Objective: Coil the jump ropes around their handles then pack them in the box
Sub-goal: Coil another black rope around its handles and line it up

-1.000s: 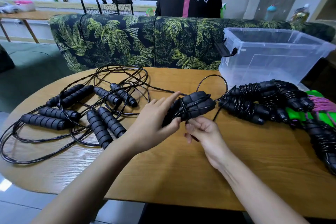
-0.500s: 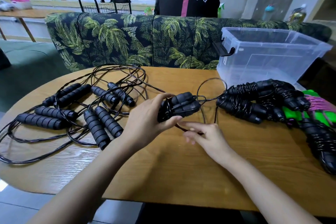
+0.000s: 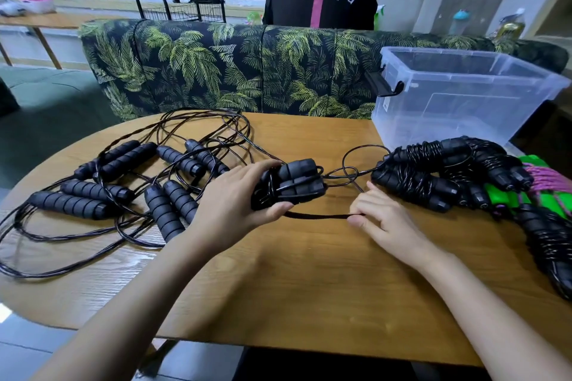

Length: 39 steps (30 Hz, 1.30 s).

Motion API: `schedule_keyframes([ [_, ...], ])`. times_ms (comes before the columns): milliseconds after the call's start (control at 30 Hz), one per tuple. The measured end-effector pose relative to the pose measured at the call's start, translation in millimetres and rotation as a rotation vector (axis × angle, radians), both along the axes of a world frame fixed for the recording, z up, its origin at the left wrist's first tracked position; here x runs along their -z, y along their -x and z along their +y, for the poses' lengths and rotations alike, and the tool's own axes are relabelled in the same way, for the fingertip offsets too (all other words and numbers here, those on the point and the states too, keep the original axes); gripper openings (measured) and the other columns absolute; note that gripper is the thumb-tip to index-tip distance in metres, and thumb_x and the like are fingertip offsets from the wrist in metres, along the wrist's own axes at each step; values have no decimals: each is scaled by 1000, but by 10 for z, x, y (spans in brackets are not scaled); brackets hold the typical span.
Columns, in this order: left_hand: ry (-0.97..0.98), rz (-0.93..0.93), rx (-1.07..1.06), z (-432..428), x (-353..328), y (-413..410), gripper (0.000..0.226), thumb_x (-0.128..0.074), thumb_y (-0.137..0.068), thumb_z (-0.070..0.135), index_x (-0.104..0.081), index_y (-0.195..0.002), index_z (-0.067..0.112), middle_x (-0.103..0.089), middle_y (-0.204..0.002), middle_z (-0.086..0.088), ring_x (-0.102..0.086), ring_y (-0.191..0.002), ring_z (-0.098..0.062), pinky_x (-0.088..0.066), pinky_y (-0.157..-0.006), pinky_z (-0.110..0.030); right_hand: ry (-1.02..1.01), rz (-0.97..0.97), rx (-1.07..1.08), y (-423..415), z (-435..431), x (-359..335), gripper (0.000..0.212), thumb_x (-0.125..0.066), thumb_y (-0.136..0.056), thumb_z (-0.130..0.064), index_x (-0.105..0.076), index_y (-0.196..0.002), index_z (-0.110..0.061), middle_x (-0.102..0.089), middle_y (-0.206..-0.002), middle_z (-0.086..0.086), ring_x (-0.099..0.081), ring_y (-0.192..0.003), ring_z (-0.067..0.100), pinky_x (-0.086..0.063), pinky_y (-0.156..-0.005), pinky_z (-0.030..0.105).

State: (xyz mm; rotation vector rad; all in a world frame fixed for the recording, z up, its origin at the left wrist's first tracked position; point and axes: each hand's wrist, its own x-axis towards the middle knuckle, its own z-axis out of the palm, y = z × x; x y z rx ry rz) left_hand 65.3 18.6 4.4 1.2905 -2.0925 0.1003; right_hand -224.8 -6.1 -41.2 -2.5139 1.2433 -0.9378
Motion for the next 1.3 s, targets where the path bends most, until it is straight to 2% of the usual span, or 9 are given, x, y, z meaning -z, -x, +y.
schedule_keyframes([
  [133,99,-74,79,-11,30,-11,77,-46,-85,72,-52,-135,14,-69,-105,-1,-60,-94,-18,-44,-79,-28,-125,-44,10,-8,-117,-122,27,-52,-93,-52,-50,-69,-40,-57,-73,-13,-58,-85,5,-11,-122,24],
  [267,221,-244,200,22,23,24,90,-48,-86,71,-39,-145,4,-65,-95,-3,-55,-85,-19,-44,-76,-30,-252,-9,148,-104,-189,-360,33,-57,-91,-46,-63,-70,-21,-66,-82,6,-49,-116,15,2,-109,5],
  [400,345,-462,189,107,29,237,101,-43,-87,74,-26,-148,-4,-63,-91,-2,-55,-80,-21,-49,-71,-35,-188,100,208,-413,-359,-565,32,-56,-91,-53,-60,-65,-35,-68,-69,-6,-60,-89,9,-11,-120,32],
  [467,366,-495,86,134,57,342,111,-47,-81,77,-21,-148,-9,-63,-84,-2,-56,-76,-21,-50,-67,-34,-123,98,250,-572,-352,-657,31,-55,-93,-50,-57,-65,-36,-63,-62,-7,-59,-77,6,-13,-118,32],
  [600,277,-467,-141,109,98,407,124,-62,-67,77,-22,-146,-11,-67,-77,-6,-60,-71,-23,-50,-61,-34,101,49,244,-759,-97,-696,30,-55,-94,-48,-61,-70,-31,-61,-67,-14,-54,-75,10,-15,-113,31],
  [700,231,-456,-225,50,118,396,116,-65,-64,75,-38,-143,-7,-66,-74,-7,-60,-68,-27,-47,-56,-35,265,22,176,-775,136,-535,36,-46,-93,-45,-69,-73,-24,-64,-68,-15,-58,-71,13,-21,-107,32],
  [867,174,-414,-292,-43,113,297,96,-36,-77,79,-58,-131,2,-68,-84,-7,-63,-75,-30,-48,-61,-36,371,108,174,-668,396,-347,37,-41,-100,-35,-69,-79,-23,-70,-76,-12,-61,-70,13,-29,-106,39],
  [1100,66,-206,-300,-61,8,262,100,-31,-68,88,-64,-121,10,-70,-85,-5,-67,-77,-31,-52,-60,-36,510,116,229,-558,563,-129,28,-50,-99,-29,-72,-86,-17,-62,-70,-10,-57,-64,12,-33,-111,48],
  [1300,-62,-106,-255,-18,-89,241,114,-30,-54,93,-56,-138,20,-71,-106,-3,-67,-98,-29,-50,-70,-35,483,101,246,-576,594,151,29,-48,-100,-27,-69,-85,-14,-65,-73,-7,-63,-61,12,-49,-101,45],
])
